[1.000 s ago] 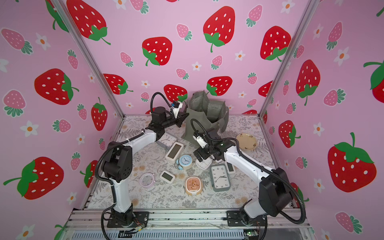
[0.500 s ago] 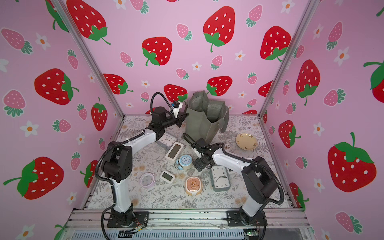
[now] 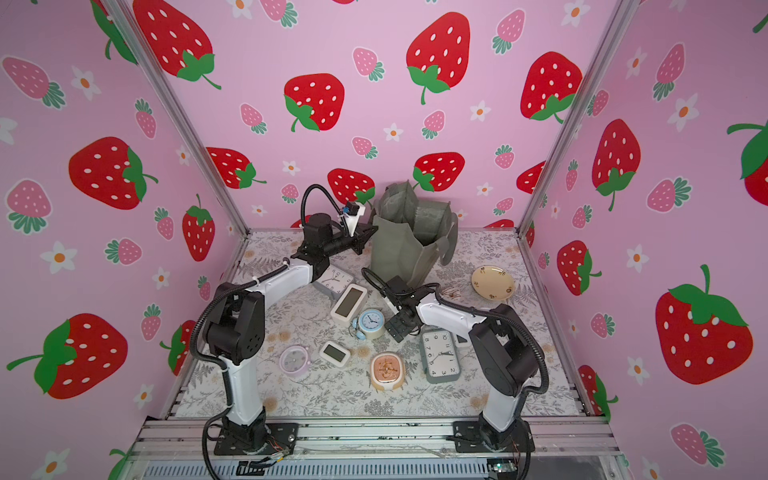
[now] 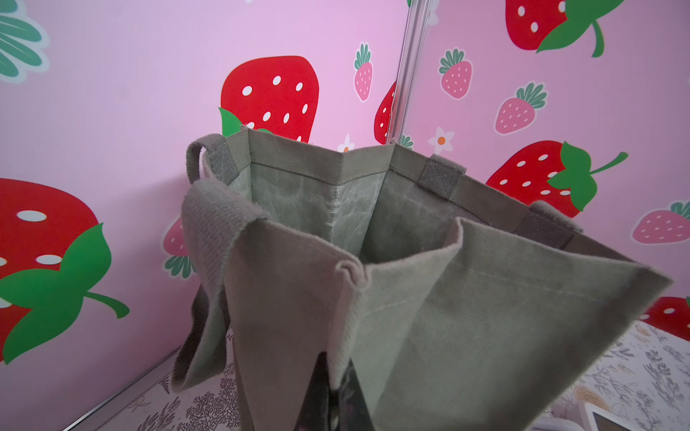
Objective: Put the alarm clock into the canvas bag
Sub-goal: Pick up the alarm from the center of the board.
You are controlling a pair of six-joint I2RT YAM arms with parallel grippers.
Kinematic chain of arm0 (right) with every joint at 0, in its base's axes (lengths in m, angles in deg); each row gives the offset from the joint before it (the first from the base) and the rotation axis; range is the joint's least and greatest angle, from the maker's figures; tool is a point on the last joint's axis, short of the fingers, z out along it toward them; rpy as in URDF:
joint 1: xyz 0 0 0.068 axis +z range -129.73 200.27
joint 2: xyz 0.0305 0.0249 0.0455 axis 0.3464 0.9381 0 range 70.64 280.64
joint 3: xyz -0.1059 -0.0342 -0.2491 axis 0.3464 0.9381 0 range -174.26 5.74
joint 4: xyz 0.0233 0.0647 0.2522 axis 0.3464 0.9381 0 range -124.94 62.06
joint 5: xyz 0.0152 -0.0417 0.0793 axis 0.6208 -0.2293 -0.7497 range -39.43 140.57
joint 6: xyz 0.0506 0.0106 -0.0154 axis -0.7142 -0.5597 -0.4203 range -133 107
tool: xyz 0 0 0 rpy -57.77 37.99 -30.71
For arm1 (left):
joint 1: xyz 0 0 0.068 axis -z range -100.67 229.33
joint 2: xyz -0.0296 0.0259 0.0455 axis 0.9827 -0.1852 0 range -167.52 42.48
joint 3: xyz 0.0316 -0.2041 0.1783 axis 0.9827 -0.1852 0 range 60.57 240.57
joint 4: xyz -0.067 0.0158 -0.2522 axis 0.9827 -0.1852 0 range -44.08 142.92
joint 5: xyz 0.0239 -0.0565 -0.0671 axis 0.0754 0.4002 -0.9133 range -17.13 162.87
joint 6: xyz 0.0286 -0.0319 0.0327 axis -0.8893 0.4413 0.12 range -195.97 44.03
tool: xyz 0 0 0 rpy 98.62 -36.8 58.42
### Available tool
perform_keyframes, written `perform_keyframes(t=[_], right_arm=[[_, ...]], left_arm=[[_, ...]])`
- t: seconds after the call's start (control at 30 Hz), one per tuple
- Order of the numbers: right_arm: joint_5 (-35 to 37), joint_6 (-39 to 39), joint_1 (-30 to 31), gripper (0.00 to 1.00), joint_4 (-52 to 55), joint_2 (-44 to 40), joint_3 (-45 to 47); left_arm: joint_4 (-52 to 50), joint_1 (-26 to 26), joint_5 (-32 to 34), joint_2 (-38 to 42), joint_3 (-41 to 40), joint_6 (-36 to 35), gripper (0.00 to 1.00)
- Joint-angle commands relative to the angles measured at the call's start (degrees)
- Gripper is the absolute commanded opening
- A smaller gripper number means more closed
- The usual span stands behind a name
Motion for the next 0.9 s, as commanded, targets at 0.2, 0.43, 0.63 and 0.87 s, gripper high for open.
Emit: perform_keyframes(t=[0.2,0.43,0.63,0.87], right_arm=[[-5.5,3.6,-2.5,1.00,1.4,-3.5,0.5],[-10.5,5.4,-4.9,1.00,-0.2,-3.1,1.2],[-13.1,5.5,-5.0,1.00,-0.2,-2.6,1.8],[-13.9,4.8,-4.4,1.00,-0.6,-3.0,2.5]], left_arm=[[1.2,-0.2,-0.7,-0.9,1.2,-0.9,0.00],[1.0,-0.2,-0.7,-0.9,1.1,-1.2,0.00],[0.8,-0.1,-0.6,-0.9,1.1,-1.6,0.00],[0.7,-0.1,-0.6,-1.1,1.1,-1.6,0.00]])
